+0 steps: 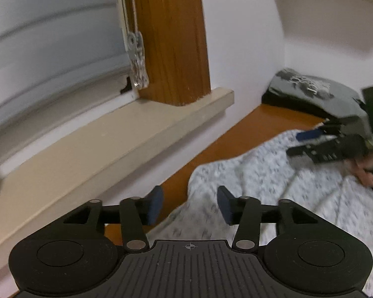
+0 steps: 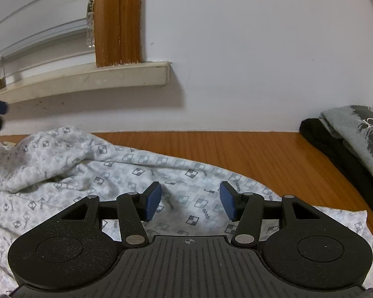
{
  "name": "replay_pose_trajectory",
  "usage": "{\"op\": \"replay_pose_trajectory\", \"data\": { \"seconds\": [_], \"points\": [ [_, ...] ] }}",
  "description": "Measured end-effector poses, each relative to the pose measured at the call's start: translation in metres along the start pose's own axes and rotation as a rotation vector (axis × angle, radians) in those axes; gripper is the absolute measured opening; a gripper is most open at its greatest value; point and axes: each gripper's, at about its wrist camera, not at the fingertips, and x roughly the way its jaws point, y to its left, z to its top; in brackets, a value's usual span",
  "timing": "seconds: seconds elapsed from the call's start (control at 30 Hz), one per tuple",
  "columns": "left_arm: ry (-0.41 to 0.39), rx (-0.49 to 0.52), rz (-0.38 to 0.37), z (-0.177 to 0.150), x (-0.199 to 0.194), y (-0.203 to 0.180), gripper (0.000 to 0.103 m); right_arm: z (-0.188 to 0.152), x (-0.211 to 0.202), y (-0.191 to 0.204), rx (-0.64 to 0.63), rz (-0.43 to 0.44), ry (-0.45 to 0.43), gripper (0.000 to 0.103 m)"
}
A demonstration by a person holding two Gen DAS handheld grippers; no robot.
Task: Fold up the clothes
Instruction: 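Pull the shirt edge with the left gripper toward the wall and release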
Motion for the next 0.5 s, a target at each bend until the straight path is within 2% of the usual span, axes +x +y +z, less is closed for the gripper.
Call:
{"op": "replay_pose_trajectory", "data": {
  "seconds": [0.1,0.17,0.2,0.23,0.27,0.5],
  "points": [
    [0.045,-0.013,-0.046,-0.003,0.024,-0.004,0.062,0.0,0.0,-0.001,0.005,0.003,0.001,0.053],
    [0.073,0.011,-0.05,-0.01,0.033,-0.01,0.059,-0.001,0.0,-0.001,0.006,0.005,0.001,0.053],
    [0.086,0.024,-0.049,-0.014,0.037,-0.012,0.052,-0.001,0.0,-0.001,0.007,0.006,0.0,0.053],
    [0.082,0.037,-0.036,-0.016,0.037,-0.014,0.029,0.0,0.0,-0.001,0.007,0.007,-0.001,0.053],
    [0.074,0.051,-0.019,-0.018,0.035,-0.015,0.012,0.0,0.0,-0.001,0.008,0.008,-0.001,0.053],
    [-0.163,0.036,0.116,-0.003,-0.024,-0.01,0.009,0.0,-0.001,-0.001,0.005,0.004,0.0,0.053]
  ]
}}
